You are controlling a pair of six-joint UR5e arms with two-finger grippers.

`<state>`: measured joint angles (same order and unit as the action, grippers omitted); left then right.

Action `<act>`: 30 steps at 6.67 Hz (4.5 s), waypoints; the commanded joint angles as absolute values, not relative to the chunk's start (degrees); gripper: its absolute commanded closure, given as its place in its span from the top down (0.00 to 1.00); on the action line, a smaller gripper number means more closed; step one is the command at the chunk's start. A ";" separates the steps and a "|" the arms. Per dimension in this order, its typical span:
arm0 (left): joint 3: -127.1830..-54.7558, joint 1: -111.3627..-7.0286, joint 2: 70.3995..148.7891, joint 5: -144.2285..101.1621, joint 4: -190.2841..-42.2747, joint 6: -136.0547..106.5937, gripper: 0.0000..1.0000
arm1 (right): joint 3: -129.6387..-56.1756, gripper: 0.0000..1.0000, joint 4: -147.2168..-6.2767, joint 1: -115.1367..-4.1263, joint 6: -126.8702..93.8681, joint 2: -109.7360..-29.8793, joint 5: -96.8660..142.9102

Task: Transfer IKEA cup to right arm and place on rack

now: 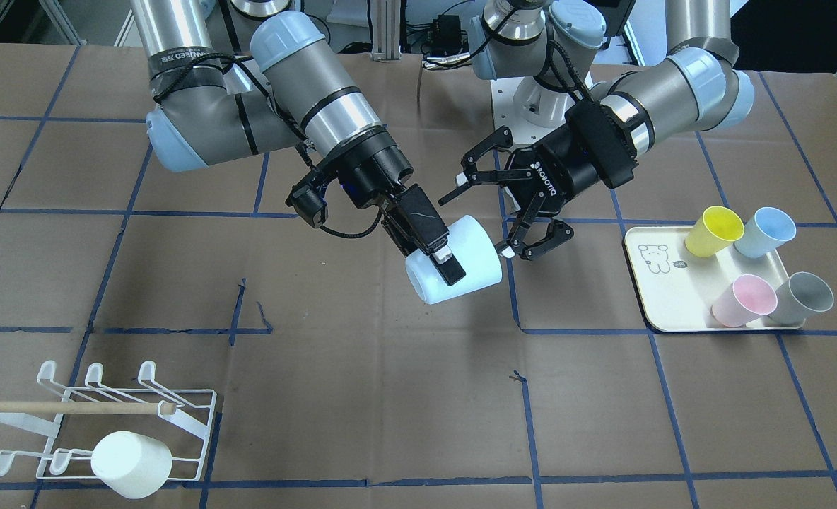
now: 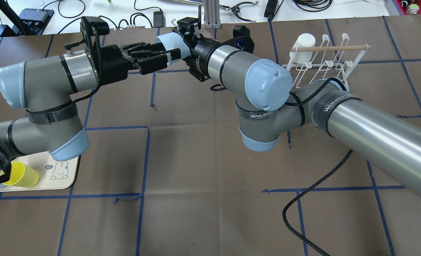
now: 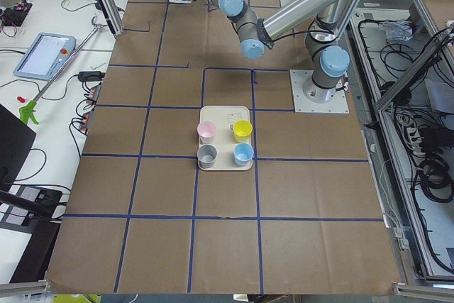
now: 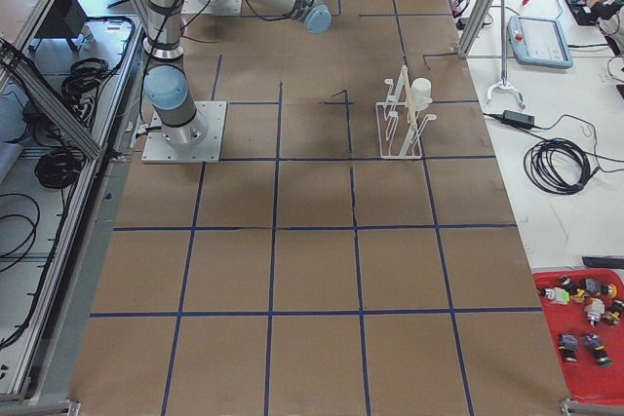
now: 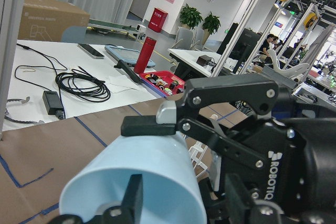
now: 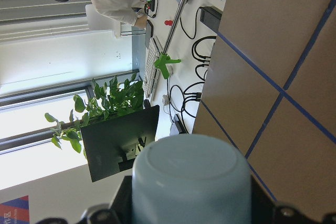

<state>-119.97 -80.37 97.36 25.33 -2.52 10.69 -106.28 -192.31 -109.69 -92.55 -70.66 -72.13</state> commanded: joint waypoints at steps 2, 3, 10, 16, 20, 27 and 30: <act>-120.32 -75.44 95.98 28.29 -1.93 9.40 0.99 | -105.82 0.25 -192.39 -109.60 -92.29 -70.75 -72.07; -120.24 -72.54 95.89 28.39 -2.19 9.40 0.99 | -105.82 0.23 -192.57 -109.25 -92.29 -70.58 -72.07; -94.02 -85.33 96.06 79.50 -62.78 -0.09 1.00 | -106.43 0.22 -193.71 -90.03 -53.78 -71.54 -72.25; -81.91 -85.69 95.10 88.77 -100.55 -1.58 0.99 | -105.82 0.14 -193.97 -70.17 4.57 -69.53 -72.25; -85.33 -86.91 95.80 88.77 -93.02 -3.60 0.99 | -102.48 0.14 -200.19 -69.78 8.26 -60.41 -75.23; -85.96 -87.54 94.66 88.86 -91.14 -2.90 0.99 | -103.00 0.15 -200.48 -72.16 7.74 -55.10 -75.15; -85.96 -87.54 94.66 88.86 -90.62 -2.99 0.99 | -103.36 1.00 -199.43 -71.98 7.56 -55.37 -75.15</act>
<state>-85.96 -87.54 94.66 88.86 -90.80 -2.92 -103.19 -199.91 -72.07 7.58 -55.29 -75.13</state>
